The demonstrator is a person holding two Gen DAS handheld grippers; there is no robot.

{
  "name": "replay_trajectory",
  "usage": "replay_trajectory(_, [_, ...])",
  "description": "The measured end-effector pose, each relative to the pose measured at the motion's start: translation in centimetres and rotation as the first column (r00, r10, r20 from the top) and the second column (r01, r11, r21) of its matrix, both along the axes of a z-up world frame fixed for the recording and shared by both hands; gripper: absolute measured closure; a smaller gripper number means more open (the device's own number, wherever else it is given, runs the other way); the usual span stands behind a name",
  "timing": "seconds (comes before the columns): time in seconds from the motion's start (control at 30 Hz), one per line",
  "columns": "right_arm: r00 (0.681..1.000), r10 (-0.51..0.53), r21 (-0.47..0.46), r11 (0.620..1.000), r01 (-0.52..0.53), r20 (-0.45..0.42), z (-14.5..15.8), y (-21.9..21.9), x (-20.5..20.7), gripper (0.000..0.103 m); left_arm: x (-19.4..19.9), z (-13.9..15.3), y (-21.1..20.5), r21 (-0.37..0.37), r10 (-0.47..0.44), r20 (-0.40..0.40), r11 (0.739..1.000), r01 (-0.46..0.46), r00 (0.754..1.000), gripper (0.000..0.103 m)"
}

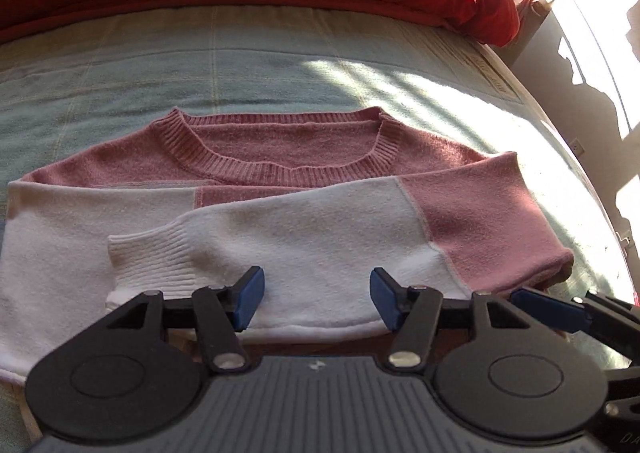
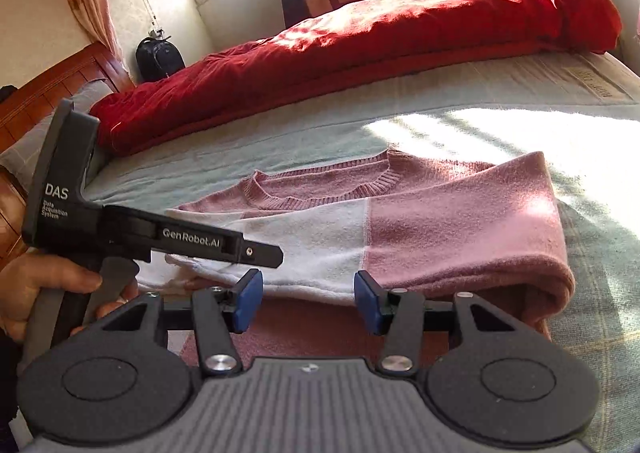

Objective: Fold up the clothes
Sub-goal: 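Move the left tool over the folded white cuff, then pinch the white cuff flat with the left tool while the right tool grasps the sweater side edge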

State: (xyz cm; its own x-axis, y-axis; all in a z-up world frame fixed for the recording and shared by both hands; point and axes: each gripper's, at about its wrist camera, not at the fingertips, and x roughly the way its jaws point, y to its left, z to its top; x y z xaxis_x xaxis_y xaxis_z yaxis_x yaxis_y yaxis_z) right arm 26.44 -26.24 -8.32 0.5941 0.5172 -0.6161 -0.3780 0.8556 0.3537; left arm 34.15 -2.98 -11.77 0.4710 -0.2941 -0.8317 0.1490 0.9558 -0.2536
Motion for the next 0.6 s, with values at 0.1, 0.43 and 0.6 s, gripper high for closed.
replay_trajectory(0.1, [0.994, -0.057, -0.069, 0.996, 0.05, -0.097, -2.2, 0.2, 2.2, 0.048, -0.3, -0.2, 0.9, -0.021, 0.018, 0.004, 1.0, -0.018, 1.0, 0.043])
replay_trajectory(0.43, [0.993, -0.093, -0.085, 0.993, 0.087, -0.075, 0.7, -3.0, -1.1, 0.047, -3.9, 1.8, 7.5, -0.266, 0.259, -0.112, 0.922, -0.28, 0.959, 0.048])
replay_trajectory(0.6, [0.992, -0.115, -0.102, 0.989, 0.111, -0.043, 2.3, -4.4, -2.1, 0.047, -3.0, -0.7, 10.0, -0.372, 0.392, -0.187, 0.82, -0.434, 0.901, 0.048])
